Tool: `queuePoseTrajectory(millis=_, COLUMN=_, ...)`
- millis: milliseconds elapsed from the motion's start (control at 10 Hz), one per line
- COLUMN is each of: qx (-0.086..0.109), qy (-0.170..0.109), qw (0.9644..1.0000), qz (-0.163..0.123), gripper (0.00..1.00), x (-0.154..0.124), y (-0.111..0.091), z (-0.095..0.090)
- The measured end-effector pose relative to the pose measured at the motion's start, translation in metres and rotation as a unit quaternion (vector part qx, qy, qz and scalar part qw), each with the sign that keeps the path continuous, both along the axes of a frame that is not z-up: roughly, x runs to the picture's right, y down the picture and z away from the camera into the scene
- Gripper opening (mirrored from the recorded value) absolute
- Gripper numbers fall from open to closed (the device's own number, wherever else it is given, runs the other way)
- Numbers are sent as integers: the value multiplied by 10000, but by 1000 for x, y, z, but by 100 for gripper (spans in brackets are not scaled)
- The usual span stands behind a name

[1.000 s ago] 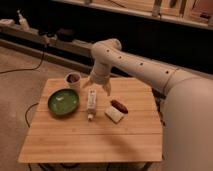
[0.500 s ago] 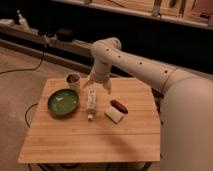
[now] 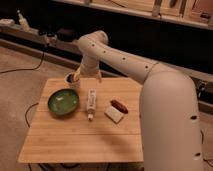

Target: Pick up the ceramic bowl

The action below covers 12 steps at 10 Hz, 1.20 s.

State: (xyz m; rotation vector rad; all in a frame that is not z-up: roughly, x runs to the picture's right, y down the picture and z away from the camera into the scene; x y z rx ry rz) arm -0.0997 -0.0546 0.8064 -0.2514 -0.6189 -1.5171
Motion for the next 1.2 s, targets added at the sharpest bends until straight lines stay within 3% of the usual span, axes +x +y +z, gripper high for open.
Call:
queuePoseTrajectory(millis=100, qx=32, qy=-140, qw=9999, qz=-66, gripper=80, x=-10, y=-2, z=4)
queuePoseTrajectory(millis=300, qx=-192, qy=-573, qw=9979, qz=-249, gripper=80, x=-26, y=13, z=14)
queuePoseTrajectory(millis=500, qx=-577, qy=-1124, qw=9900, qz=-634, gripper=80, x=-51, y=47, z=16)
queuePoseTrajectory(millis=600, qx=-668, qy=-1239, qw=9875, qz=-713, gripper=80, x=-54, y=54, z=16)
queuePoseTrajectory(millis=1000, qx=-687, qy=-1282, qw=9866, qz=-742, gripper=80, x=-57, y=57, z=16)
queuePoseTrajectory(millis=1200, qx=-879, qy=-1389, qw=9831, qz=-807, gripper=80, x=-68, y=81, z=28)
